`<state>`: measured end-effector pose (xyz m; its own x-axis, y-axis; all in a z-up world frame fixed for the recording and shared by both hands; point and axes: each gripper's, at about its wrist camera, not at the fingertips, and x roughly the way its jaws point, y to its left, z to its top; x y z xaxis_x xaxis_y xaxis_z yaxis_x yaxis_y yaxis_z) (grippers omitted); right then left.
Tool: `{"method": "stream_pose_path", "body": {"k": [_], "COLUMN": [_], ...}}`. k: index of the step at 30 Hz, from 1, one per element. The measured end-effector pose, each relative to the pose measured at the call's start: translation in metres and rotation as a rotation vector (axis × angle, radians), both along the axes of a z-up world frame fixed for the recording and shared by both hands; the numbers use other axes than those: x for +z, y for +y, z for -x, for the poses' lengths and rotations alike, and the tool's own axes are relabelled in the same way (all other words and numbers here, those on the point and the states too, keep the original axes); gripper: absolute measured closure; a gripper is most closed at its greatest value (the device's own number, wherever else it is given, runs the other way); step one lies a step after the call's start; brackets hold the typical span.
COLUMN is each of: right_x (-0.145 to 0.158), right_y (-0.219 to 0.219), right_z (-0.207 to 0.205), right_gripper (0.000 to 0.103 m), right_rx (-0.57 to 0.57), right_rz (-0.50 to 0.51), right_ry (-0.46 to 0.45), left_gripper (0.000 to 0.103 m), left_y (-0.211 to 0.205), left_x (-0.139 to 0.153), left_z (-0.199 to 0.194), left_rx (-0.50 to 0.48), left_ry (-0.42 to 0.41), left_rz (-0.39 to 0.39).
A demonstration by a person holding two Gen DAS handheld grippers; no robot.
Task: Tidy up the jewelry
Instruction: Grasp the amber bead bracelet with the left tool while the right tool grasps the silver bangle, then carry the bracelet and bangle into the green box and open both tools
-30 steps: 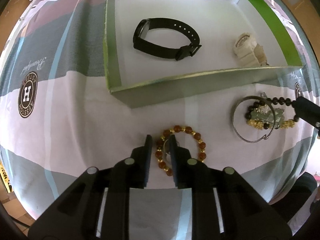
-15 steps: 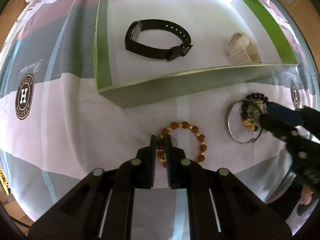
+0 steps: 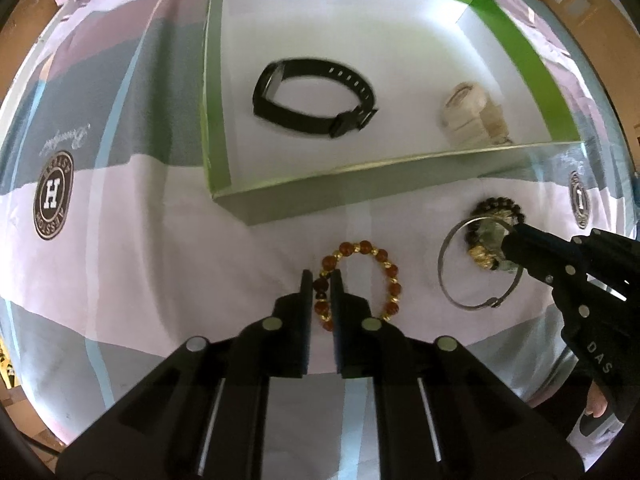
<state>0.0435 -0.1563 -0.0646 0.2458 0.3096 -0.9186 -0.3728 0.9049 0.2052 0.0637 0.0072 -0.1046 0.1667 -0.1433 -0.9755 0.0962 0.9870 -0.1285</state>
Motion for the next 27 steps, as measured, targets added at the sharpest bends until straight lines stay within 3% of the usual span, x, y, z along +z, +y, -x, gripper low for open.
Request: {"method": "stream_pose_path", "body": {"k": [19, 27], "right_x": [0.019, 0.057], "right_y": [-0.005, -0.01], "right_z": [-0.003, 0.003], "right_gripper": [0.097, 0.097], "right_rx": [-0.004, -0.012], "right_rz": [-0.059, -0.122], "right_ry": [-0.023, -0.129], "left_gripper": [0.095, 0.095], "left_y": [-0.007, -0.007], "left_x": [0.065, 0.106], "left_z": [0.02, 0.029], "left_rx": [-0.046, -0.052], "left_ry": [-0.157, -0.266], "left_rz": [0.107, 0.115]}}
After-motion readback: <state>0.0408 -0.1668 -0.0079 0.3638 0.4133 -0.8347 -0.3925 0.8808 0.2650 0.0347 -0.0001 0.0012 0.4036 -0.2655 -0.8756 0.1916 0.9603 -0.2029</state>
